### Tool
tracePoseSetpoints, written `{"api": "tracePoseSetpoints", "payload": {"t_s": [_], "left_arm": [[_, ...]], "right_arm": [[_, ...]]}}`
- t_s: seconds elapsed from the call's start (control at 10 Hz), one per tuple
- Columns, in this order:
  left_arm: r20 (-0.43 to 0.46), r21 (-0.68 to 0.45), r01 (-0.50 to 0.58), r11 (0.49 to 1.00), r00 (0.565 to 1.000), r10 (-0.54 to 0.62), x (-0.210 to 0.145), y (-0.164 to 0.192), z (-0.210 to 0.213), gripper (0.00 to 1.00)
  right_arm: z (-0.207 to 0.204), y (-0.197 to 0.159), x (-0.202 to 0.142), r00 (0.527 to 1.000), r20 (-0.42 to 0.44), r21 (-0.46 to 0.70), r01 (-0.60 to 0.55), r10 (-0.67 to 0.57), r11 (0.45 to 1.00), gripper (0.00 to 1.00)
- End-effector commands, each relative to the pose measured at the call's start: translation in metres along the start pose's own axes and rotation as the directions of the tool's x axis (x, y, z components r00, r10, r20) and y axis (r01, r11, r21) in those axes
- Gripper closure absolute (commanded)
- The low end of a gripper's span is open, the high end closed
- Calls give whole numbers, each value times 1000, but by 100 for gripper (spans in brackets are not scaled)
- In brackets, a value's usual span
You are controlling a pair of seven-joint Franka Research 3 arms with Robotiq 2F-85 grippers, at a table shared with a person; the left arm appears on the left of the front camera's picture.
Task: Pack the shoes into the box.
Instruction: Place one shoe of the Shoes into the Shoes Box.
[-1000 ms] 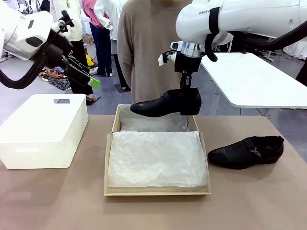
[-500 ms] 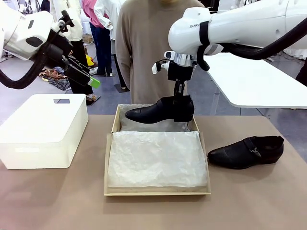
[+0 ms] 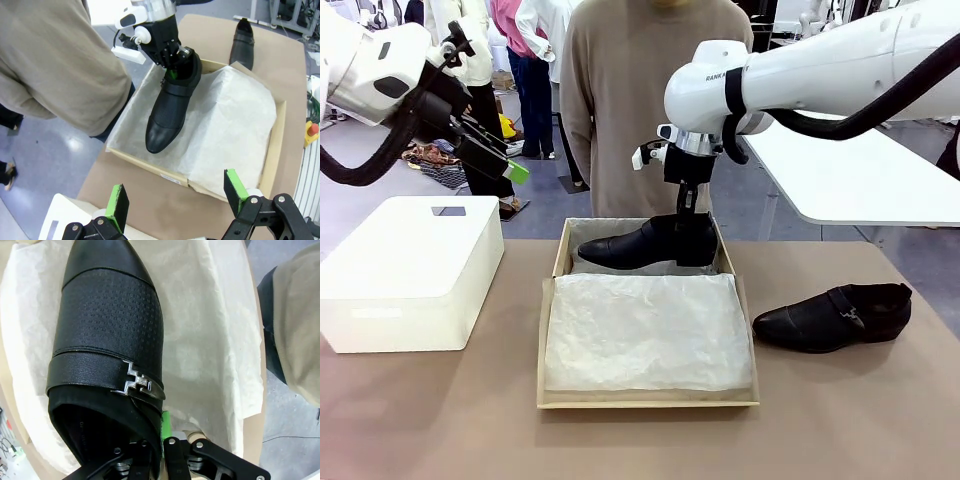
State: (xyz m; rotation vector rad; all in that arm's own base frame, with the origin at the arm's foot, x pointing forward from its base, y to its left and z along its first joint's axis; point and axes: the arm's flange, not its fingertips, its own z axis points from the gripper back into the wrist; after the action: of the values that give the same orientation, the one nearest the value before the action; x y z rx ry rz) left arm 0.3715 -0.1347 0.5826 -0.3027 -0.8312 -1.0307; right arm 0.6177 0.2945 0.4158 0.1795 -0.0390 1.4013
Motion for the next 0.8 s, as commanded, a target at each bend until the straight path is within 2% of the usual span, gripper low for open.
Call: {"api": "tracePoseSetpoints", "payload": {"t_s": [0.0, 0.7], "left_arm": [[17, -17, 7, 1000, 1000, -7, -2, 2, -1, 0], [17, -17, 7, 1000, 1000, -7, -2, 2, -1, 0]], "right_arm": [[-3, -5, 9, 999, -23, -40, 26, -27, 999, 100], [-36, -15, 11, 999, -25, -21, 45, -46, 999, 100]]}}
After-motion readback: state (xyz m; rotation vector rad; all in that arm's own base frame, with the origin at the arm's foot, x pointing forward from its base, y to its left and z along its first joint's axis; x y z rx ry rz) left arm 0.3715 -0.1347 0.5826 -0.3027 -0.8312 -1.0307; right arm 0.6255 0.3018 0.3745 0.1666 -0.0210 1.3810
